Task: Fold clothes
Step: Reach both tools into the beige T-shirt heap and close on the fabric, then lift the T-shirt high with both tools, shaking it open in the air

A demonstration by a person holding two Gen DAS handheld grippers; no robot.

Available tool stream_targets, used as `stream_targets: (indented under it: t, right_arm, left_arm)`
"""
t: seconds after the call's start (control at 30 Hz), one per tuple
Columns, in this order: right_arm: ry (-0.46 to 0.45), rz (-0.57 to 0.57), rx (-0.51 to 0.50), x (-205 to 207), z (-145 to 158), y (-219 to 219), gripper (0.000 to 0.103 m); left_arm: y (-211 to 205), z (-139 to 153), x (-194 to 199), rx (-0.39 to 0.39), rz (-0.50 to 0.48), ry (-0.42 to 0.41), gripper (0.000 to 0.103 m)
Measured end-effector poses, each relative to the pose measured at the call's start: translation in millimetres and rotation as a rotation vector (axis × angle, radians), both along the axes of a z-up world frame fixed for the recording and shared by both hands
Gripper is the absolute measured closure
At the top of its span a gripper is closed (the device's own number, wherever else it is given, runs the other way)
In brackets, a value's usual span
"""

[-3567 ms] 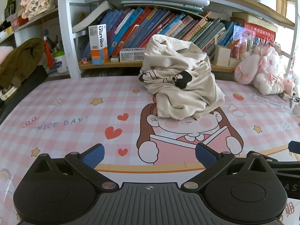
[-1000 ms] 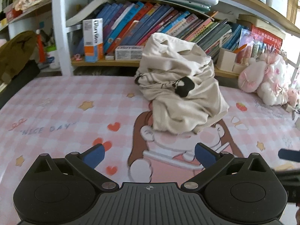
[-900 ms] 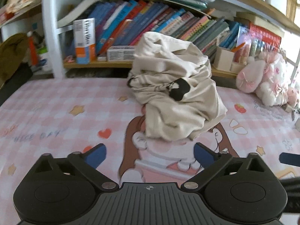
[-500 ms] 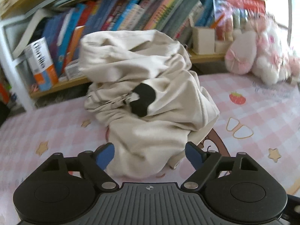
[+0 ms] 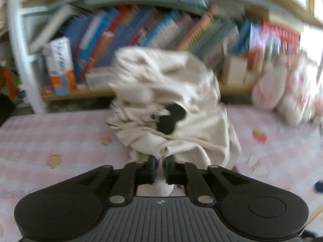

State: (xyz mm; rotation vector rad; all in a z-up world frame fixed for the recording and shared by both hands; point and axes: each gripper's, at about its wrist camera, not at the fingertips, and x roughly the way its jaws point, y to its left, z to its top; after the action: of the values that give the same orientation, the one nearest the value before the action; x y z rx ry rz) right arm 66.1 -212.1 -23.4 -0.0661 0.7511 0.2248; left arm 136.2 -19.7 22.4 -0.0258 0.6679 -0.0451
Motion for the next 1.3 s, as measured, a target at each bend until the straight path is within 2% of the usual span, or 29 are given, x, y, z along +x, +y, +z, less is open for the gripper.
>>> stream_targets:
  t: [0.13,0.3,0.43,0.67,0.77,0.87,1.0,1.07,1.2,1.23,1.3]
  right_arm:
    - [-0.02,0.05,-0.028,-6,2,9,0.008]
    - [-0.073,0.167,-0.106,-18,5,34,0.008]
    - [-0.131,0.294,-0.183,-29,9,59,0.008]
    - [-0.253,0.566,-0.326,-45,10,118,0.008]
    - [-0.304,0.644,-0.407,-52,2,145,0.01]
    - [-0.351,0.66,-0.474,-50,-6,168,0.015]
    - [-0.362,0.648,-0.394,-38,-1,186,0.015]
    - [-0.364,0.635,-0.364,-37,5,194,0.019]
    - [-0.405,0.638,-0.162,-51,33,203,0.022]
    - [-0.42,0.643,-0.143,-55,37,208,0.022]
    - [-0.413,0.607,-0.183,-52,34,223,0.024]
  left_arm:
    - [30,38,-44,-0.087,0.033,-0.058,0.097]
    - [57,81,-114,-0.102,0.041,-0.129,0.097]
    - [89,108,-153,-0.13,0.115,-0.165,0.097]
    - [132,109,-195,-0.158,0.235,-0.196,0.097]
    - [143,106,-204,-0.152,0.258,-0.196,0.097]
    - [155,104,-213,-0.158,0.278,-0.194,0.097]
    - [172,106,-226,-0.172,0.302,-0.205,0.097]
    - [179,111,-231,-0.183,0.308,-0.224,0.097]
    - [187,130,-236,-0.186,0.283,-0.291,0.097]
    - [188,136,-237,-0.19,0.274,-0.312,0.097]
    - [190,149,-239,-0.205,0.264,-0.362,0.098]
